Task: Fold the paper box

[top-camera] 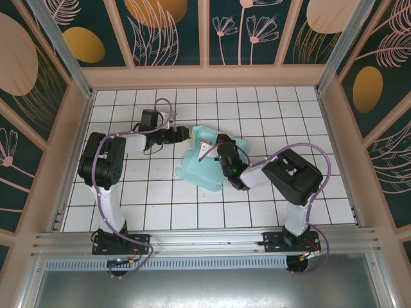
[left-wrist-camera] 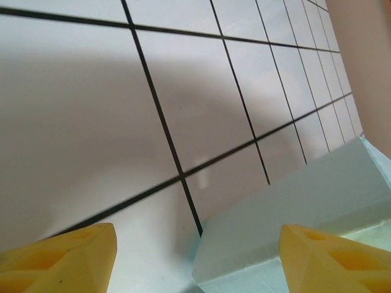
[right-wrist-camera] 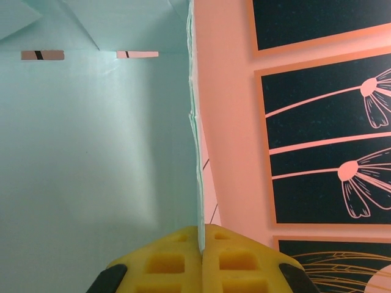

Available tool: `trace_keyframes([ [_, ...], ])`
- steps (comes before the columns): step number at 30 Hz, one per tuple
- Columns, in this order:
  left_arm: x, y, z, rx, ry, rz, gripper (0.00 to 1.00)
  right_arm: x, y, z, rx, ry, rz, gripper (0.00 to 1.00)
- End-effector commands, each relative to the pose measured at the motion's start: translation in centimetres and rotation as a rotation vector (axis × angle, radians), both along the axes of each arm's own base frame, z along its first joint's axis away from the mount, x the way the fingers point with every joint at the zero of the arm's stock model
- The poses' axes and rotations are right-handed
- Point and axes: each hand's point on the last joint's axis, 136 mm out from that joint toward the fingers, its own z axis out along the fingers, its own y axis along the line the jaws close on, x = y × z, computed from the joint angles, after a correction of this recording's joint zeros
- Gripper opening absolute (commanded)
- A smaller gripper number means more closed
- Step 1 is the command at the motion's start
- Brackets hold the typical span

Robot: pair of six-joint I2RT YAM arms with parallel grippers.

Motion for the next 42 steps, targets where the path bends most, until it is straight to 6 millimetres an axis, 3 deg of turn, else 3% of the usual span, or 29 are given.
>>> trace_keyframes([
  [1,-0.7,-1.5,2.8,-0.064,-0.073,-0.073,0.65,0.3,0.4,-0.3,0.033,0.020,-0.008,0.00],
  [6,-1.5,-2.5,2.9,-0.076,-0.090,-0.122,0.60,0.2,0.2,-0.3,0.036,0.024,-0.017,0.00],
  [12,-2.7,-3.3,2.7,-0.063,-0.142,-0.181,0.61,0.2,0.1,-0.4,0.043,0.032,-0.022,0.00],
  [23,-3.7,-2.6,3.0,-0.025,-0.239,-0.173,0.67,0.1,0.4,-0.2,0.063,0.063,-0.012,0.00],
  [28,-3.7,-2.9,2.4,-0.023,-0.236,-0.202,0.60,0.2,0.6,-0.3,0.067,0.070,-0.010,0.00],
  [36,-4.3,-3.7,3.8,-0.060,-0.279,-0.266,0.61,0.4,0.5,-0.6,0.075,0.087,-0.018,0.00],
  [42,-3.4,-1.8,4.8,-0.006,-0.348,-0.167,0.68,0.4,0.3,-0.7,0.079,0.093,-0.022,0.00],
])
